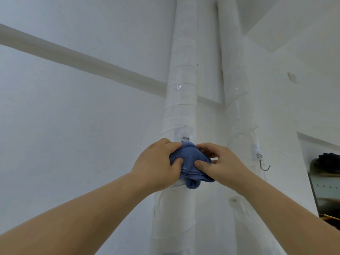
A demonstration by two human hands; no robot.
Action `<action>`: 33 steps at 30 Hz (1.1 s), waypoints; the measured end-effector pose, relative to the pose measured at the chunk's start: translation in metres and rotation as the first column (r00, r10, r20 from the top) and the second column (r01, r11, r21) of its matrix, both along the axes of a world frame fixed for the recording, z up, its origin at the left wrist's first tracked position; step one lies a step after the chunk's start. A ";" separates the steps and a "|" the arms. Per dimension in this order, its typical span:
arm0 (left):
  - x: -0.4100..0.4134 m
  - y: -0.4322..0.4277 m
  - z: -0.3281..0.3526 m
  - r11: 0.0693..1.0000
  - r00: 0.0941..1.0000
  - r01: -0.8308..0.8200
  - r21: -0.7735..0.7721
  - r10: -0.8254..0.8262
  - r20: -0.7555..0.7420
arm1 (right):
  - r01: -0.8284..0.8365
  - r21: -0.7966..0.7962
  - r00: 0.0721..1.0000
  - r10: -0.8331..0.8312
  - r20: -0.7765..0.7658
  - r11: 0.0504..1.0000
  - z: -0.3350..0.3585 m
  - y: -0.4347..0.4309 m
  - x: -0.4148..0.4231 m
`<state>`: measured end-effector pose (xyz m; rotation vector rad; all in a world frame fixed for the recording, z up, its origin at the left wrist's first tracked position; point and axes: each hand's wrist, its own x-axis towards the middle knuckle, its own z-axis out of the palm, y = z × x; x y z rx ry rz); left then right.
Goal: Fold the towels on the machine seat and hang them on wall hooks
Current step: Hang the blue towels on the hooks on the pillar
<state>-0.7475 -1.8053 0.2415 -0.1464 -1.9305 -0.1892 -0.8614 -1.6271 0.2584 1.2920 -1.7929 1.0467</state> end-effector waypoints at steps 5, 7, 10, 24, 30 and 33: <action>0.007 0.005 0.006 1.000 0.998 0.006 0.029 -0.008 0.069 | -0.017 0.007 0.996 0.017 0.089 1.000 -0.003 -0.003 0.004; 0.015 0.008 0.009 0.996 0.993 0.030 0.083 -0.040 0.114 | 0.013 0.071 0.996 -0.019 0.090 0.997 0.000 -0.001 0.011; 0.024 0.010 0.009 0.983 0.984 0.060 0.175 -0.088 0.157 | 0.041 0.187 0.993 -0.061 0.100 0.982 0.004 0.002 0.023; 0.060 0.017 0.018 0.994 0.985 -0.084 0.065 0.073 0.158 | 0.203 0.010 0.979 -0.203 -0.037 0.979 0.011 0.012 0.042; 0.078 0.021 0.002 1.000 0.999 -0.017 0.019 0.017 -0.039 | 0.220 -0.124 0.962 -0.236 -0.134 0.968 -0.005 0.020 0.068; 0.089 0.028 -0.033 0.993 0.989 0.115 -0.004 -0.114 -0.096 | 0.203 -0.243 0.951 -0.250 -0.182 0.948 -0.043 0.029 0.091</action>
